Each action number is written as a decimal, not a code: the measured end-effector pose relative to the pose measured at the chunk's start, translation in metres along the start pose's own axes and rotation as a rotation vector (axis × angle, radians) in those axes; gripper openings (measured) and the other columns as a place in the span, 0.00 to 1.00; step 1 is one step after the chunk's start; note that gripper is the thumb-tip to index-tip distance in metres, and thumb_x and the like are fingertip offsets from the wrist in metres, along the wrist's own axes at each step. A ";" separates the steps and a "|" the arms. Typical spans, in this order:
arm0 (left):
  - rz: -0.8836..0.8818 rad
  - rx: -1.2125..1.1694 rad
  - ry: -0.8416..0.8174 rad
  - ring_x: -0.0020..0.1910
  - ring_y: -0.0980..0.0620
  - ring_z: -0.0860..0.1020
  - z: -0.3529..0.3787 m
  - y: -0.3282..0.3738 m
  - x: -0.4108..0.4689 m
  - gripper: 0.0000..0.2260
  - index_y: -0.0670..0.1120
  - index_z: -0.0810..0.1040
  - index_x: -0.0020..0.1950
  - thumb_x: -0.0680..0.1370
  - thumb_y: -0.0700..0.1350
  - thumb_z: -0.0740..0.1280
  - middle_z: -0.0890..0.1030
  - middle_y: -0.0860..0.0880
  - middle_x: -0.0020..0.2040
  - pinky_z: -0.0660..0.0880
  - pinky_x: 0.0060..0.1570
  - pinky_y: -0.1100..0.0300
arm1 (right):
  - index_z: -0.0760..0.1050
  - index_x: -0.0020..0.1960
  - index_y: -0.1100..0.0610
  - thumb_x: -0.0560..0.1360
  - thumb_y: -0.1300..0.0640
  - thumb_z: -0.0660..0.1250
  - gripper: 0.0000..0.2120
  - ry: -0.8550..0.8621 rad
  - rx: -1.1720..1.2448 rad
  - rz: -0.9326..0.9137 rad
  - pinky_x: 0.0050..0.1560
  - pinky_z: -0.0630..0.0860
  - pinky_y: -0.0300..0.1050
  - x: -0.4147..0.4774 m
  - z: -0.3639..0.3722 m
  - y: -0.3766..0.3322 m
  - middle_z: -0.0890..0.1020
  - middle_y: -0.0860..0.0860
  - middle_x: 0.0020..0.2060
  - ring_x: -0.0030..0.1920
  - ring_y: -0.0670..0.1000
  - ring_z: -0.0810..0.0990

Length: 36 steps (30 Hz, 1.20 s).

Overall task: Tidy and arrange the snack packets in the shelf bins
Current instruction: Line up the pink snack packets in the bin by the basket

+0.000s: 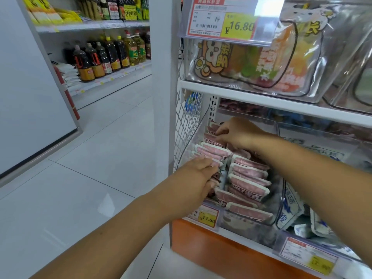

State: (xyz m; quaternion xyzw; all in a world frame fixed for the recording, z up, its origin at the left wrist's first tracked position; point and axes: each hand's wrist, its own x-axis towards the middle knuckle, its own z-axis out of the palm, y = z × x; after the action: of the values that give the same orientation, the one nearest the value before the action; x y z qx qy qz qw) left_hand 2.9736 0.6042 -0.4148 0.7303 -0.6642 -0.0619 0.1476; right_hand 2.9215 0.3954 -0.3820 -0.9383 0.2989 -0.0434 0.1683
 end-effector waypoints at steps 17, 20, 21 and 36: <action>0.036 0.344 -0.040 0.77 0.54 0.40 0.005 0.001 -0.044 0.28 0.47 0.43 0.79 0.84 0.55 0.50 0.41 0.50 0.79 0.25 0.60 0.66 | 0.79 0.54 0.48 0.72 0.46 0.71 0.12 0.013 -0.176 0.001 0.49 0.73 0.44 -0.021 0.001 -0.007 0.77 0.49 0.57 0.53 0.51 0.77; 0.027 0.365 -0.035 0.77 0.53 0.38 0.008 0.000 -0.042 0.29 0.46 0.42 0.79 0.83 0.56 0.50 0.39 0.49 0.79 0.29 0.65 0.64 | 0.80 0.53 0.45 0.74 0.45 0.69 0.10 0.016 -0.060 -0.055 0.48 0.74 0.43 -0.062 -0.019 -0.011 0.79 0.41 0.49 0.48 0.45 0.77; 0.026 0.348 -0.038 0.77 0.53 0.39 0.008 0.000 -0.041 0.30 0.47 0.42 0.79 0.83 0.57 0.50 0.39 0.49 0.79 0.32 0.66 0.63 | 0.80 0.52 0.45 0.74 0.45 0.69 0.08 -0.043 -0.036 -0.076 0.49 0.75 0.43 -0.075 -0.020 -0.015 0.81 0.40 0.48 0.47 0.43 0.78; 0.076 0.161 0.022 0.75 0.59 0.55 -0.001 -0.006 -0.059 0.25 0.56 0.57 0.78 0.82 0.54 0.59 0.54 0.59 0.78 0.50 0.62 0.71 | 0.81 0.53 0.44 0.74 0.45 0.70 0.08 -0.243 -0.091 -0.132 0.51 0.76 0.41 -0.121 -0.028 -0.022 0.82 0.37 0.45 0.46 0.39 0.79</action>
State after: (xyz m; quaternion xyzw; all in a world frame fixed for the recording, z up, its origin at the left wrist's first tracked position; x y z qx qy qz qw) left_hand 2.9727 0.6630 -0.4220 0.7147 -0.6926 0.0052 0.0977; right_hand 2.8296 0.4733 -0.3461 -0.9609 0.2157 0.0728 0.1574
